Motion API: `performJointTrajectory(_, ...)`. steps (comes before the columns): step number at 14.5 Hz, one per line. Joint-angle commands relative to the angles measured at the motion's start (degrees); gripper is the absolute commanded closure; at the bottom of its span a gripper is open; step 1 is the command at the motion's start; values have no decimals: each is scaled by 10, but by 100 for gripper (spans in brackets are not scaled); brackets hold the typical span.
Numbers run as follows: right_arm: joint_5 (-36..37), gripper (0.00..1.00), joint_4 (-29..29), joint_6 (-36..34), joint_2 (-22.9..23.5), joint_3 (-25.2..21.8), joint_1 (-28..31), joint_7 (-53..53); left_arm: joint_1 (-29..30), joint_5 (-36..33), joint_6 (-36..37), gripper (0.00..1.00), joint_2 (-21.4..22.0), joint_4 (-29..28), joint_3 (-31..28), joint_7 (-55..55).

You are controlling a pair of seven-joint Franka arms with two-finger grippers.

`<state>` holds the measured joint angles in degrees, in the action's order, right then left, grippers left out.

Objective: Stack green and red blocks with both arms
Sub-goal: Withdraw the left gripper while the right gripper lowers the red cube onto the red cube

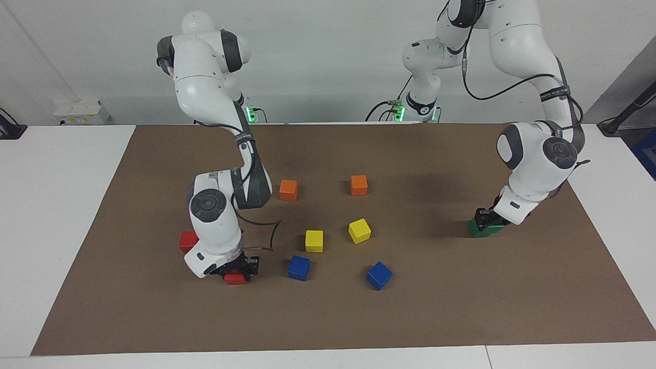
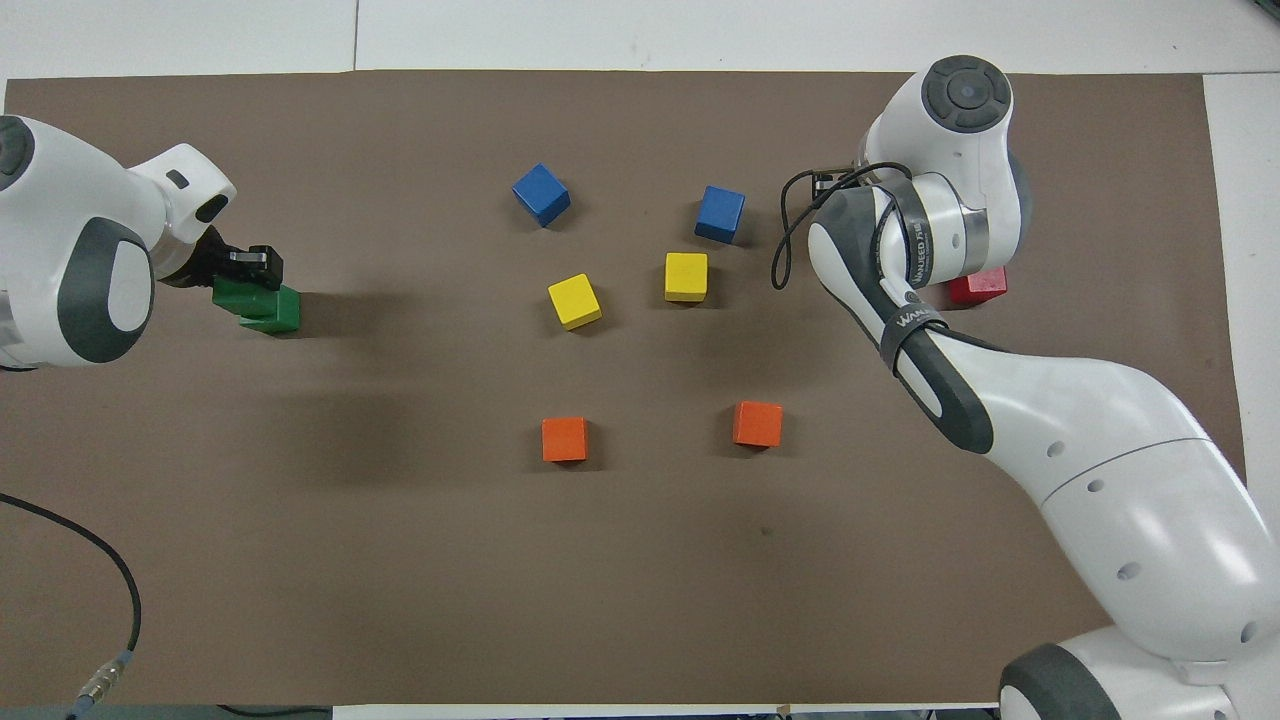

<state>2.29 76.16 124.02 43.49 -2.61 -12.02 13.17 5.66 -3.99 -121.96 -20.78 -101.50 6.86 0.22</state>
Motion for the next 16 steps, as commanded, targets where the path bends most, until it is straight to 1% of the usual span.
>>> performJointTrajectory(1,8,100,13,-11,-16,5,7,-9,7,11,-16,18,20,-27,2,28)
performJointTrajectory(2,10,100,7,-40,-20,4,9,-10,7,11,-16,10,21,-27,1,37)
performJointTrajectory(3,10,100,0,-64,-30,4,13,-22,8,11,-13,0,22,-27,1,42)
performJointTrajectory(5,7,100,-1,-101,-60,3,35,-69,8,11,-10,0,23,-27,1,42)
performJointTrajectory(7,5,100,4,-154,-97,3,53,-105,7,11,-3,0,33,-20,1,39)
performJointTrajectory(8,4,100,14,-169,-117,3,61,-118,5,11,8,0,43,-14,1,38)
performJointTrajectory(9,3,100,38,-170,-136,3,72,-127,1,11,23,0,54,-7,0,36)
performJointTrajectory(11,1,100,93,-152,-162,4,85,-143,-3,11,58,0,89,-5,1,36)
performJointTrajectory(14,-1,100,196,-37,-196,4,95,-161,-3,10,130,0,146,-2,5,36)
performJointTrajectory(15,-1,100,217,-8,-200,4,95,-165,-4,11,155,0,165,1,7,36)
performJointTrajectory(16,-1,100,229,6,-202,4,95,-167,-12,11,176,0,180,2,12,35)
